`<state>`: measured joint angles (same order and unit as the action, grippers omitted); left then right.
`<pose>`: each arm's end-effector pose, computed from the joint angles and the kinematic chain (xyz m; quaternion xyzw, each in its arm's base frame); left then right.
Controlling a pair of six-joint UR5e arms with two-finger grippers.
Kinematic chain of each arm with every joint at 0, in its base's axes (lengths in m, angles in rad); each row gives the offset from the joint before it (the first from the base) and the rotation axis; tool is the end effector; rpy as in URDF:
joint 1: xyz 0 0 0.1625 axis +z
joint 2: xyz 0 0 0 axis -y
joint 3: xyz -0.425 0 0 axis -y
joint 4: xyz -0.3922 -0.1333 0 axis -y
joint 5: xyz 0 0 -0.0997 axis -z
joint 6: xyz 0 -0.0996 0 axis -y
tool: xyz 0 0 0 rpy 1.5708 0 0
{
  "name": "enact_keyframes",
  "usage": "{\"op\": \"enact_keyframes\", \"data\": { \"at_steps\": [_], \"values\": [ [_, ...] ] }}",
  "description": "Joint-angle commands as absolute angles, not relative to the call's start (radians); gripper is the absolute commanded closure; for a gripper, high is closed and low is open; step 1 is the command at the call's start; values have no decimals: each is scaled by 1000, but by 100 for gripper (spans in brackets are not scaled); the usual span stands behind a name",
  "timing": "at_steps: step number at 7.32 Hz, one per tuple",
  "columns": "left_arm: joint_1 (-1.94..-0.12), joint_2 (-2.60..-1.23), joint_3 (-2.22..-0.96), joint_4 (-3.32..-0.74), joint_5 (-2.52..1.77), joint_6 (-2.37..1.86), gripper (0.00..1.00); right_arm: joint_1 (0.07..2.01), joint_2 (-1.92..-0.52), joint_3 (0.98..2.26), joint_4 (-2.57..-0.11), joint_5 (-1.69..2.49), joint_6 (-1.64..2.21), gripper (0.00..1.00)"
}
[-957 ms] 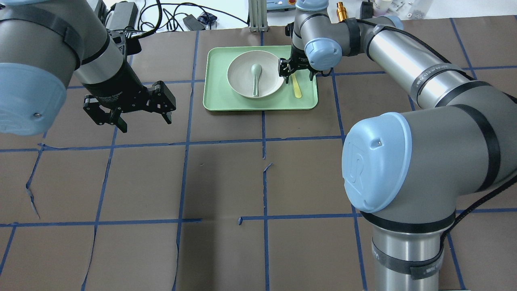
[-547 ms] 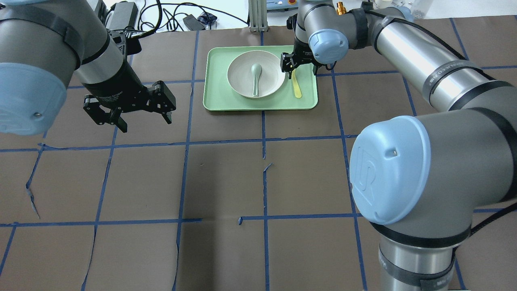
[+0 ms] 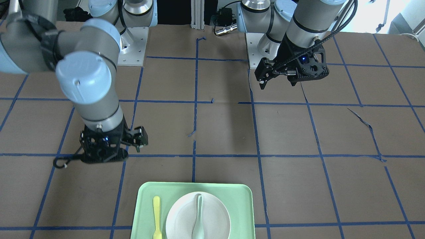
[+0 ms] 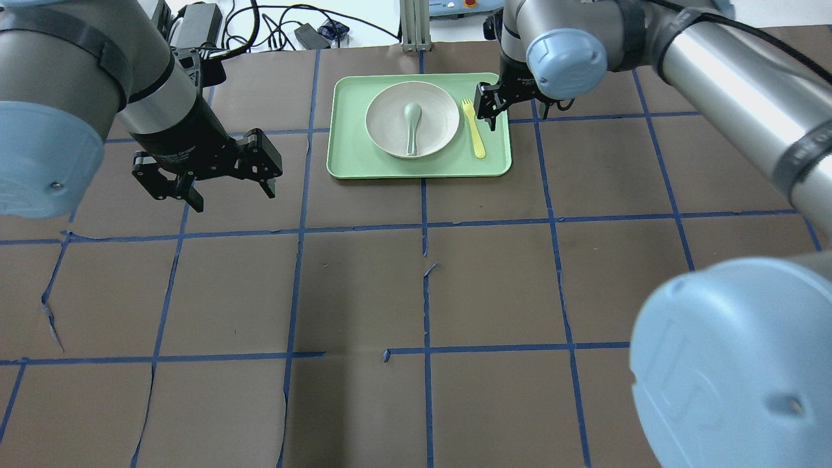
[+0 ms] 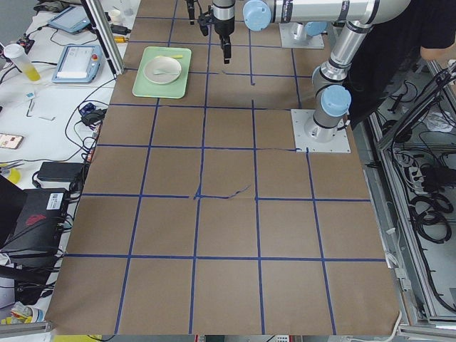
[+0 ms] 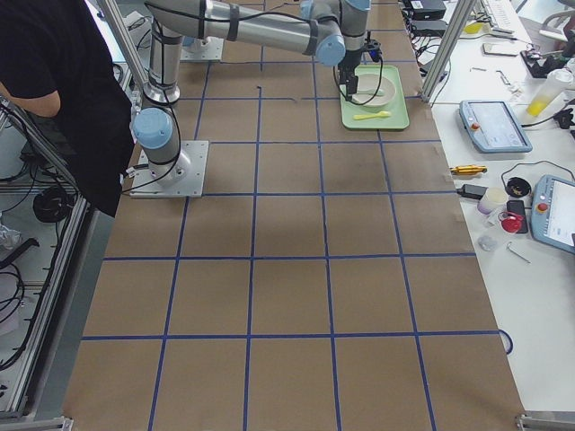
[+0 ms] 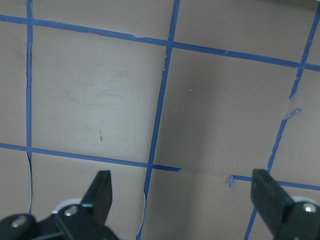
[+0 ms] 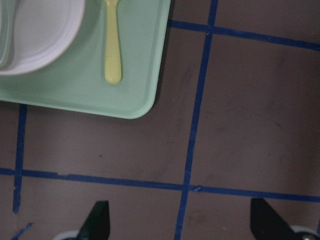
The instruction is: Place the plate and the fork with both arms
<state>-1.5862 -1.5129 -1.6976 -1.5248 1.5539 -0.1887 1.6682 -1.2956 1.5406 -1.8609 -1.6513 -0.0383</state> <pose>-0.1421 -0.4619 0.4579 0.0866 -0.9961 -0.0123 0.0072 0.1831 -0.5850 0.3817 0.0668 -0.9967 0.0237 0.0395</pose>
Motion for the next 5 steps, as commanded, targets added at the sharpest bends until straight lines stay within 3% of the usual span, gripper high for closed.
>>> {"op": "enact_keyframes", "data": {
  "at_steps": [1,2,5],
  "values": [
    [-1586,-1508,-1698,-1525,1555,-189,0,1654,-1550,1760,-1838,-1655,-44,0],
    [-1586,-1508,-1701,-1525,1554,-189,0,1660,-1624,1794,-1830,-1641,-32,0],
    [-1586,-1505,-1701,-1525,1555,-189,0,1657,-1661,1749,-1720,-1617,-29,0]
  ]
}}
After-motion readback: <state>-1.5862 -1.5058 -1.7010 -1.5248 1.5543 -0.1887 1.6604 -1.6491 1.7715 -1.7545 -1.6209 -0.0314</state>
